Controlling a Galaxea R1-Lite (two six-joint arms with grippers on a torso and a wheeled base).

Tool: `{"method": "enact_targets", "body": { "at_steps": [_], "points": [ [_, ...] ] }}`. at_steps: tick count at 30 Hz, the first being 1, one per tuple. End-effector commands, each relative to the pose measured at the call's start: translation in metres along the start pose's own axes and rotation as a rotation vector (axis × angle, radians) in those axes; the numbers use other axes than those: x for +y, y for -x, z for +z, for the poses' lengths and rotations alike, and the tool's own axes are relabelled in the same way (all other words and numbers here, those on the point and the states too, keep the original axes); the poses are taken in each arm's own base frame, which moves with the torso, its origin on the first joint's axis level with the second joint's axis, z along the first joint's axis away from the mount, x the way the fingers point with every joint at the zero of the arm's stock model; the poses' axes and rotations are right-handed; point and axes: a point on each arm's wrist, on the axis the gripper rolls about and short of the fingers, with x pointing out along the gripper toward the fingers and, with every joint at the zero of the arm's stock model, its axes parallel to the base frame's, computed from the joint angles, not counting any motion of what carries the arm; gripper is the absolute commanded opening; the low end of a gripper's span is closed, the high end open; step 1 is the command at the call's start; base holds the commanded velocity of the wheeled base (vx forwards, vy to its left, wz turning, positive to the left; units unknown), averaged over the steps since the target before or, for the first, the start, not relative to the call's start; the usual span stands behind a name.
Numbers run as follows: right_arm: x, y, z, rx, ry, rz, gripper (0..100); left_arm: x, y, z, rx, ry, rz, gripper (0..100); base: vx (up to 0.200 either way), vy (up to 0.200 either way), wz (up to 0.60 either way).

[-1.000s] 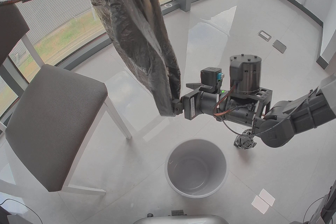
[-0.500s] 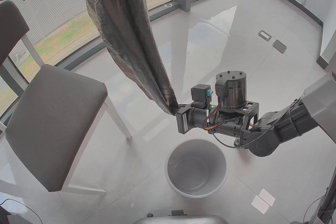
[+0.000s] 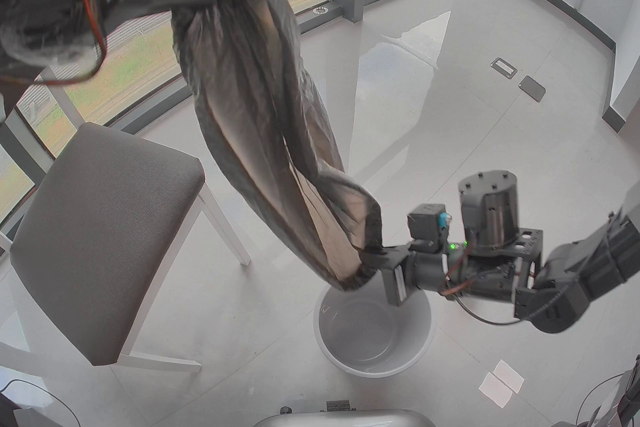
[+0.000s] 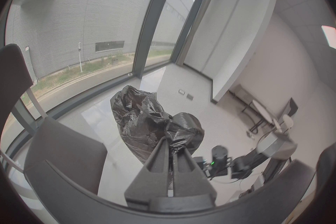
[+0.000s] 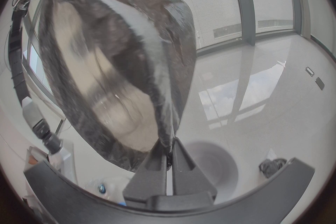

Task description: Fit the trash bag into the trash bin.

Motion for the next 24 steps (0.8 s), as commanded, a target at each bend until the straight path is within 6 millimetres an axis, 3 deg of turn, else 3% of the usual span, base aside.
{"method": "enact_targets", "body": {
  "at_steps": [1, 2, 3, 9, 14, 19, 24],
  "points": [
    [0.013, 0.090, -0.042, 0.041, 0.007, 0.013, 0, 0.002, -0.030, -0.068, 0.296, -0.104, 0.051, 0, 0.000, 0.000, 0.00],
    [0.013, 0.090, -0.042, 0.041, 0.007, 0.013, 0, 0.002, -0.030, -0.068, 0.296, -0.104, 0.051, 0, 0.000, 0.000, 0.00],
    [0.015, 0.106, -0.063, 0.092, 0.006, 0.016, 0, 0.000, -0.038, -0.087, 0.365, -0.101, 0.058, 0, 0.000, 0.000, 0.00],
    [0.018, 0.130, -0.104, 0.211, -0.001, 0.030, 0, -0.020, -0.053, -0.128, 0.527, -0.069, 0.030, 0, 0.000, 0.000, 0.00],
    [0.017, 0.132, -0.121, 0.299, -0.008, 0.025, 0, -0.029, -0.062, -0.154, 0.684, -0.010, -0.064, 0, 0.000, 0.000, 0.00],
    [0.015, 0.125, -0.122, 0.322, -0.022, 0.018, 0, -0.029, -0.079, -0.169, 0.736, -0.004, -0.038, 0, 0.000, 0.000, 0.00],
    [0.009, 0.113, -0.133, 0.417, -0.048, -0.004, 0, -0.022, -0.119, -0.185, 0.690, 0.065, -0.032, 0, 0.000, 0.000, 0.00]
  ]
}}
